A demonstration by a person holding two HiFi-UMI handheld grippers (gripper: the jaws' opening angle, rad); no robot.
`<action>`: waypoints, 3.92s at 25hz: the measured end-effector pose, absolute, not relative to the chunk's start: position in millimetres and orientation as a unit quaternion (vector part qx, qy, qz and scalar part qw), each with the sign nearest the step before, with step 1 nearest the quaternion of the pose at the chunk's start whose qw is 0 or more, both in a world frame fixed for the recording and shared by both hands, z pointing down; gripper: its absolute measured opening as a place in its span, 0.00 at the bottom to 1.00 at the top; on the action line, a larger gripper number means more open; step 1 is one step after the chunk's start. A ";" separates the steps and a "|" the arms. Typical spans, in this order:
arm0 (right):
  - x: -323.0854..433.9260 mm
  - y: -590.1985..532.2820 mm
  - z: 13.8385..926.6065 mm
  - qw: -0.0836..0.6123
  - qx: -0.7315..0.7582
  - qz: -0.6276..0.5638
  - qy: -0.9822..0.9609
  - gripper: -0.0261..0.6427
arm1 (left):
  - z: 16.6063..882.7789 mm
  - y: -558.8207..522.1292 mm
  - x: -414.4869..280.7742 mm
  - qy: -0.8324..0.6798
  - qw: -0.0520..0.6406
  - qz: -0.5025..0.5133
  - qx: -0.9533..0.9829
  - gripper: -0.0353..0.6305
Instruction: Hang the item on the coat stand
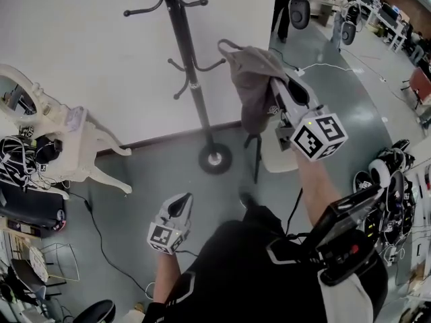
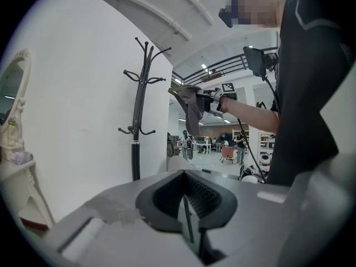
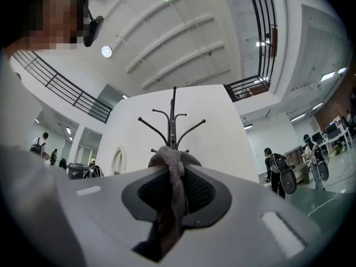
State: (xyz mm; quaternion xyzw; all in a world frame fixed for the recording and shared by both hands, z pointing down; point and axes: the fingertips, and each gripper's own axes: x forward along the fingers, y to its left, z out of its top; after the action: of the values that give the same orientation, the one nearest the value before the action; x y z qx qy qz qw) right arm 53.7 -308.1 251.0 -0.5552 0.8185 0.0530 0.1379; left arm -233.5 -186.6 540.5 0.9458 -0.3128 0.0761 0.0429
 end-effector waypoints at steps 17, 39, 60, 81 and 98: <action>88.9 -424.4 340.0 0.111 -0.564 -0.006 0.818 0.12 | 527.2 -276.1 -205.3 -0.345 0.048 0.083 0.934 0.10; 102.7 -514.6 441.0 0.063 -0.534 -0.077 0.840 0.12 | 526.9 -330.1 -168.2 -0.371 0.044 0.106 0.922 0.10; 83.6 -557.2 500.7 0.014 -0.502 -0.123 0.856 0.12 | 531.0 -345.8 -157.4 -0.400 0.044 0.116 0.908 0.10; 53.1 -591.9 556.5 -0.049 -0.473 -0.156 0.866 0.12 | 527.7 -335.8 -163.7 -0.459 0.049 0.110 0.880 0.10; 33.5 -614.6 593.7 -0.085 -0.458 -0.177 0.867 0.11 | 533.4 -316.9 -172.2 -0.503 0.057 0.118 0.854 0.10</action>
State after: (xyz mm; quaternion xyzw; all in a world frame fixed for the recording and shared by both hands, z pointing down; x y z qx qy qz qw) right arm 33.5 -614.6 593.7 -0.4583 0.8669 -0.1766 -0.0854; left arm -172.2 -316.9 533.4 0.8544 -0.5028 0.1183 0.0575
